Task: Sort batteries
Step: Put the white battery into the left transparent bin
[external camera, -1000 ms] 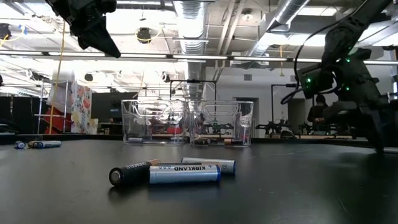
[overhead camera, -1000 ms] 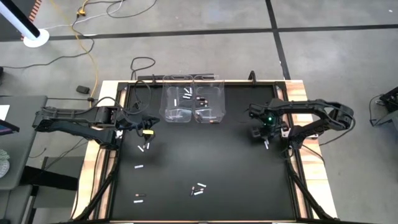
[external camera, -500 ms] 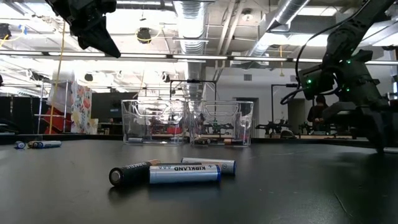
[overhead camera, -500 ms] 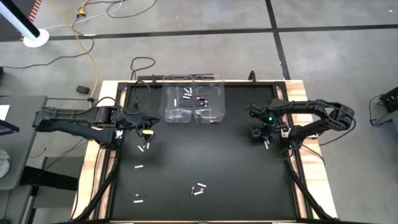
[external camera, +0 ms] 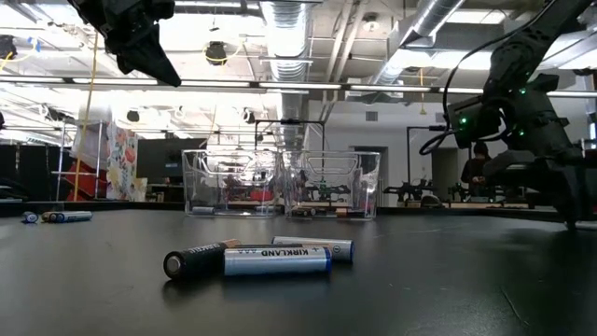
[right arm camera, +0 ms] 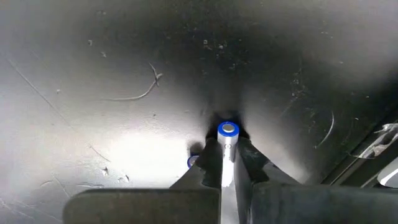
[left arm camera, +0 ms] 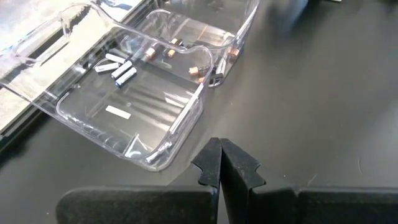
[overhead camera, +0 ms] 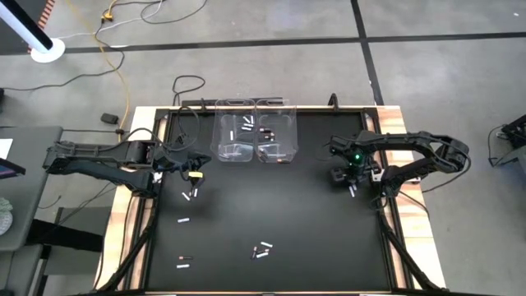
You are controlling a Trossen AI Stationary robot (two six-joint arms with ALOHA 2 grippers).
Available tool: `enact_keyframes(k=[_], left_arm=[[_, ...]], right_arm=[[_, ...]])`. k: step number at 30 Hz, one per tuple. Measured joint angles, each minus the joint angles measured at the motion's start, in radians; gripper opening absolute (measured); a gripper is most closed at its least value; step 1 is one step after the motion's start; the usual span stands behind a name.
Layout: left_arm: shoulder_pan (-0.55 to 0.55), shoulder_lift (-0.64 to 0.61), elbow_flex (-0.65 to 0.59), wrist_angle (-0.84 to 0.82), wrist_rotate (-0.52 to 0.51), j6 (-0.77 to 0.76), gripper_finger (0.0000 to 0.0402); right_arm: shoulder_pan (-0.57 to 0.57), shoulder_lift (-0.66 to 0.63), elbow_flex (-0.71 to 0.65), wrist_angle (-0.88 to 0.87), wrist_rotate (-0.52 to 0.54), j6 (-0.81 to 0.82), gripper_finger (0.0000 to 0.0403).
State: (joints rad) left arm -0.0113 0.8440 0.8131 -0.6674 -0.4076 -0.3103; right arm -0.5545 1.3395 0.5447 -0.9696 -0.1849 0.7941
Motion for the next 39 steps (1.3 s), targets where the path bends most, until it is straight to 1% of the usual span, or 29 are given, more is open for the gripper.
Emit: enact_keyframes(k=[9, 15, 19, 23, 30, 35, 39], left_arm=[[0.0, 0.0, 0.0, 0.004, 0.0, 0.0, 0.0], [0.0, 0.0, 0.0, 0.008, 0.0, 0.0, 0.0], [0.0, 0.0, 0.0, 0.008, 0.0, 0.0, 0.0], [0.0, 0.0, 0.0, 0.008, 0.0, 0.0, 0.0], [0.0, 0.0, 0.0, 0.008, 0.0, 0.0, 0.0], [0.0, 0.0, 0.0, 0.008, 0.0, 0.0, 0.0], [0.0, 0.0, 0.0, 0.007, 0.0, 0.0, 0.0]], right_arm=[[0.009, 0.002, 0.073, -0.061, 0.025, -0.04, 0.0022], [0.038, 0.002, 0.195, -0.075, 0.014, -0.066, 0.0024], [0.043, 0.001, 0.312, -0.145, 0.022, -0.094, 0.0024], [0.044, 0.001, 0.447, -0.221, 0.077, -0.112, 0.0024], [0.048, 0.008, 0.676, -0.229, 0.099, -0.124, 0.0021], [0.089, 0.08, 0.829, -0.195, 0.144, -0.135, 0.0015], [0.136, 0.193, 0.972, -0.104, 0.144, -0.19, 0.0014]])
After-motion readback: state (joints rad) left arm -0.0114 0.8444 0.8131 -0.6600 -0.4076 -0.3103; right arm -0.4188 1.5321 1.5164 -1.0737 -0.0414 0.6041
